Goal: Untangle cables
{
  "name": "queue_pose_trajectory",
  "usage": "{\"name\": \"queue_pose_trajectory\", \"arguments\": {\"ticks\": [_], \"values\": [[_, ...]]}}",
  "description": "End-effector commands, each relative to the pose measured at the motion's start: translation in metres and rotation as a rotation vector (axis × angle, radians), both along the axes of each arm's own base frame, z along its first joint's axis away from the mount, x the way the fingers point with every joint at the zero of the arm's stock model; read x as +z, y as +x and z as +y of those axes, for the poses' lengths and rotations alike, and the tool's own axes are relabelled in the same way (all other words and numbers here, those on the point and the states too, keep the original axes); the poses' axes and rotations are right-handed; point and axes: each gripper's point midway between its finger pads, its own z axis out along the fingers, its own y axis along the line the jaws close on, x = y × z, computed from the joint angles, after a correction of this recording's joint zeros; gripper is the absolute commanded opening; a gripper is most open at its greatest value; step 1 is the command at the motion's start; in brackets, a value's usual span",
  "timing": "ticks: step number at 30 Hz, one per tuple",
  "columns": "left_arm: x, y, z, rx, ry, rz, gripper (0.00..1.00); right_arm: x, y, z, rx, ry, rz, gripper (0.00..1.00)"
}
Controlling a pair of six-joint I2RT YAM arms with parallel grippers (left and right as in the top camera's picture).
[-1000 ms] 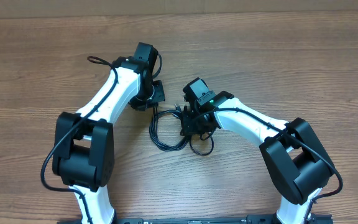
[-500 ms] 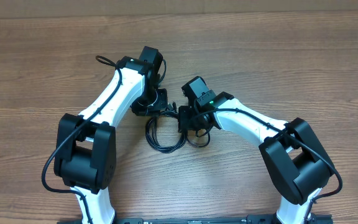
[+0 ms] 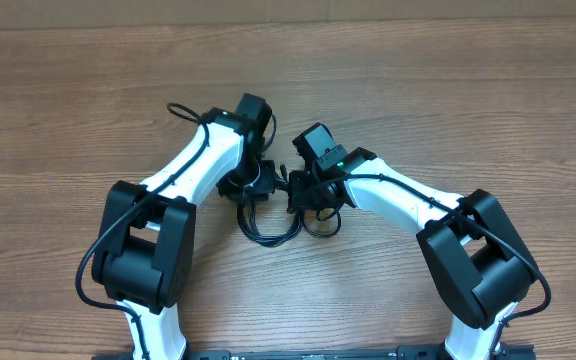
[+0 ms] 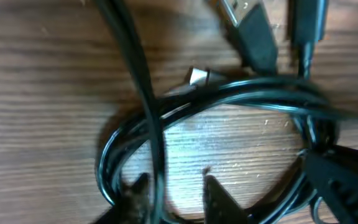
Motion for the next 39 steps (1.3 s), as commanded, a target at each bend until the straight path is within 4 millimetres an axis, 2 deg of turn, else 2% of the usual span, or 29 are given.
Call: {"name": "queue_pose_trajectory", "arguments": {"ticks": [1, 3, 5, 8, 18, 22, 25, 30, 32, 37, 38, 39], "values": [[0.006, 0.011, 0.0, 0.011, -0.009, -0.056, 0.41, 0.001, 0.001, -0.001, -0.008, -0.009, -0.013, 0.04], [0.006, 0.02, 0.001, 0.019, -0.008, -0.091, 0.5, 0.001, 0.001, -0.001, -0.007, -0.01, -0.012, 0.04], [0.006, 0.029, 0.007, 0.06, 0.017, -0.127, 0.54, 0.001, 0.0, -0.001, -0.007, -0.011, -0.01, 0.04], [0.007, 0.041, 0.018, 0.123, 0.063, -0.173, 0.53, 0.0, 0.0, -0.002, -0.007, -0.014, -0.006, 0.05], [0.003, 0.053, 0.023, 0.253, 0.081, -0.222, 0.5, 0.0, -0.001, -0.002, -0.004, -0.017, -0.005, 0.05], [0.004, 0.057, 0.027, 0.297, 0.097, -0.242, 0.39, 0.0, -0.001, -0.003, -0.004, -0.017, -0.004, 0.05], [0.001, 0.056, 0.027, 0.297, 0.097, -0.243, 0.39, 0.0, -0.001, -0.002, -0.004, -0.017, -0.005, 0.05], [-0.008, 0.054, 0.027, 0.302, 0.093, -0.25, 0.48, 0.0, -0.001, -0.003, -0.004, -0.017, -0.004, 0.05], [-0.013, 0.053, 0.028, 0.302, 0.091, -0.253, 0.43, 0.0, -0.001, -0.003, -0.004, -0.017, -0.004, 0.05], [-0.014, 0.052, 0.028, 0.305, 0.087, -0.25, 0.14, 0.0, -0.002, -0.003, -0.004, -0.019, -0.001, 0.05], [-0.014, 0.052, 0.027, 0.305, 0.087, -0.25, 0.04, 0.0, -0.002, -0.003, -0.004, -0.019, -0.002, 0.05], [-0.014, 0.052, 0.027, 0.303, 0.084, -0.249, 0.04, 0.0, -0.002, -0.003, -0.004, -0.019, -0.002, 0.05]]}}
